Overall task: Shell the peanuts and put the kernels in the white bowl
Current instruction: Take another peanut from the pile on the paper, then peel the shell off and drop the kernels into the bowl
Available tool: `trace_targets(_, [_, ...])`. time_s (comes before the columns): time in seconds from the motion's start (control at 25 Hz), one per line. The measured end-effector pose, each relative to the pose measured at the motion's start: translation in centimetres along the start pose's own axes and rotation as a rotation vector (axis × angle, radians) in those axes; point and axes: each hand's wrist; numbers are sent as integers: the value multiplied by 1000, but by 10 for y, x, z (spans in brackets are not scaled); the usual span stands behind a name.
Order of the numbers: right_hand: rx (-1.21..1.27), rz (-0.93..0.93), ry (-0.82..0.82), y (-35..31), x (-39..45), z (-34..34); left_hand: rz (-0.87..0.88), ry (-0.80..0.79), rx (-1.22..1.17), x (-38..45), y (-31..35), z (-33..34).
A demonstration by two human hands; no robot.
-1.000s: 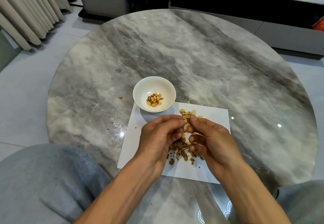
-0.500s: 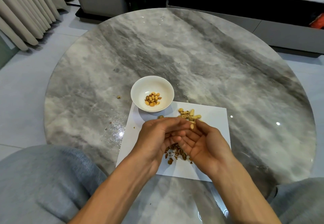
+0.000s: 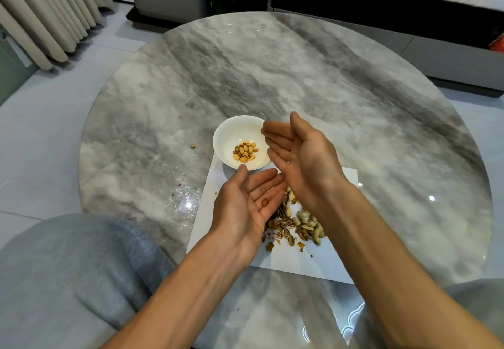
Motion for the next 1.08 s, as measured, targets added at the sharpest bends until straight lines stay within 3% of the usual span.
trace_targets(0.08, [-217, -178, 87, 15, -16, -15, -1, -17, -10, -1, 0, 1])
trace_targets(0.16, [-589, -359, 162, 41, -33, -31, 14, -23, 2, -1, 0, 2])
trace_targets(0.24, [-771, -414, 188, 65, -42, -39, 29, -29, 35, -2, -2, 1])
trace_targets(0.44, [-645, -415, 208, 75, -37, -43, 43, -120, 61, -3, -9, 3])
trace_targets(0.56, [-430, -226, 190, 70, -36, -49, 115, -205, 300, -6, -12, 10])
trace_targets(0.68, [-330, -114, 136, 62, -36, -61, 479, -247, 933, -6, -14, 6])
trace_targets(0.76, [-368, -141, 96, 55, -38, -68, 713, -338, 1170, -3, -12, 2])
trace_targets(1.08, [-414, -197, -20, 44, -44, -78, 1084, -456, 1207, 4, -15, -7])
Point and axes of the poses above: each hand's wrist, its own x-axis towards the middle knuckle, its own z-axis out of the palm, y = z × x, and after that the axes turned 8 degrees about z, right-handed
